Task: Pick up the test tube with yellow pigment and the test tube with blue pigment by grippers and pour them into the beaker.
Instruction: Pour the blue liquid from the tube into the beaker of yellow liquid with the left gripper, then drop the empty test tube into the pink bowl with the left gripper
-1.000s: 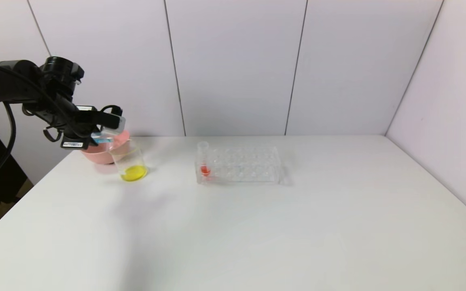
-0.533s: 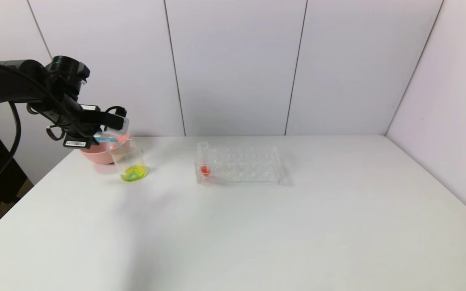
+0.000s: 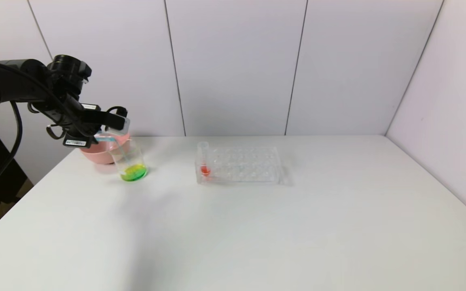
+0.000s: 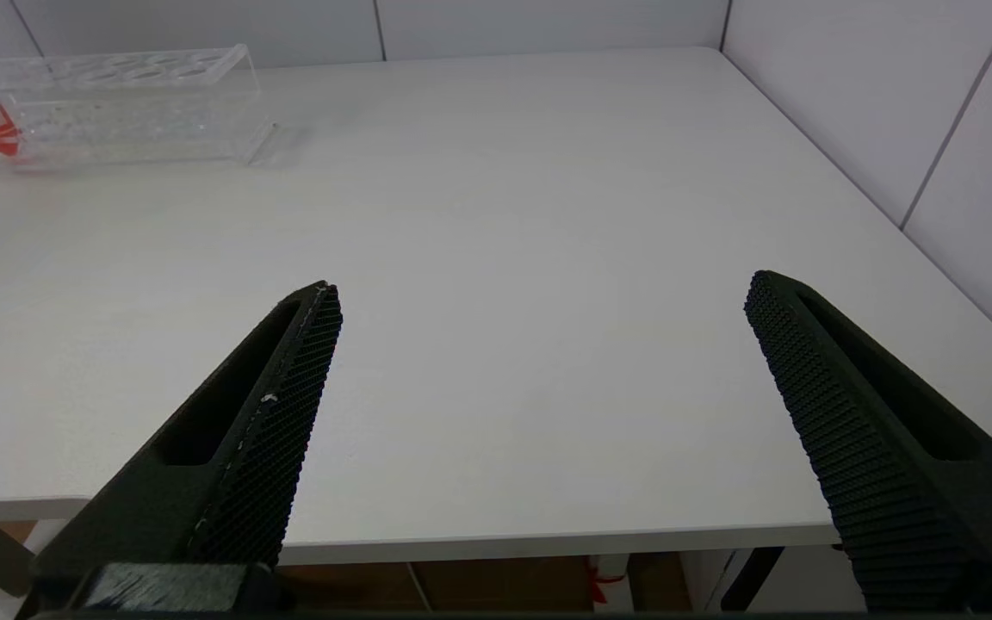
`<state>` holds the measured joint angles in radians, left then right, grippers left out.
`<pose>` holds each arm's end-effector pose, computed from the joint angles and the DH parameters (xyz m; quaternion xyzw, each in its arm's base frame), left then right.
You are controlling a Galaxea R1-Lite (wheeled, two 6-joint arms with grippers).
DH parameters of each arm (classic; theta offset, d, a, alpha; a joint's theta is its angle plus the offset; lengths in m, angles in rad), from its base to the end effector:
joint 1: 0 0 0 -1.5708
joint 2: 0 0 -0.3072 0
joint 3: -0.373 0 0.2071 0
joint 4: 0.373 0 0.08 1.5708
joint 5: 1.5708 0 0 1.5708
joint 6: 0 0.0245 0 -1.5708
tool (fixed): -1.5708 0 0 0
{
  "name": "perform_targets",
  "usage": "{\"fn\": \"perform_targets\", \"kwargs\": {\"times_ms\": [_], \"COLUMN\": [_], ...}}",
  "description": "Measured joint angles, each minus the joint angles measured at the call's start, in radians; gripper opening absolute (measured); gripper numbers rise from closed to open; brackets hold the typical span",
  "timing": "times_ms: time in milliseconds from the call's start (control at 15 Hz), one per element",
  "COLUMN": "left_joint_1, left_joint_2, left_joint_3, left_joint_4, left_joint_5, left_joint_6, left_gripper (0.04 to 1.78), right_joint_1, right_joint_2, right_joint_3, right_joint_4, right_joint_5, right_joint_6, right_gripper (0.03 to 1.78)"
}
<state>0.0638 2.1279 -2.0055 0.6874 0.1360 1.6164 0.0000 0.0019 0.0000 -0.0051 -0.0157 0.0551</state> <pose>0.4339 0.0310 0.2366 0.6711 0.3382 -0.2213 0.6215 -0.0097 -0.0004 0.0760 0.0276 -0.0018 -0.0078 0.9996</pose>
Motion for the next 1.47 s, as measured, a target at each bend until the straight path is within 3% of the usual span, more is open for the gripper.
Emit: {"fn": "perform_targets", "kwargs": {"times_ms": [800, 1133, 1333, 1467], "left_joint_1": [-0.029, -0.029, -0.018, -0.002], "left_joint_2": [0.0, -0.009, -0.047, -0.08], "left_joint_3": [0.0, 0.0, 0.001, 0.002], "left_joint_4": [-0.036, -0.039, -0.097, -0.13], "left_joint_5": [0.106, 0.101, 0.077, 0.041], "left_joint_6": [0.076, 0.057, -0.067, -0.24], "left_gripper": [0.44, 0.44, 0.44, 0.44], "right_joint_1": [0.0, 0.0, 0.0, 0.0], "right_joint_2": [0.0, 0.0, 0.0, 0.0], "right_joint_3": [0.0, 0.0, 0.0, 0.0], "right_joint_4": [0.0, 0.0, 0.0, 0.0], "right_joint_5": [0.0, 0.0, 0.0, 0.0], "right_joint_6": [0.0, 0.0, 0.0, 0.0], "right_gripper": [1.71, 1.71, 1.71, 1.71]}}
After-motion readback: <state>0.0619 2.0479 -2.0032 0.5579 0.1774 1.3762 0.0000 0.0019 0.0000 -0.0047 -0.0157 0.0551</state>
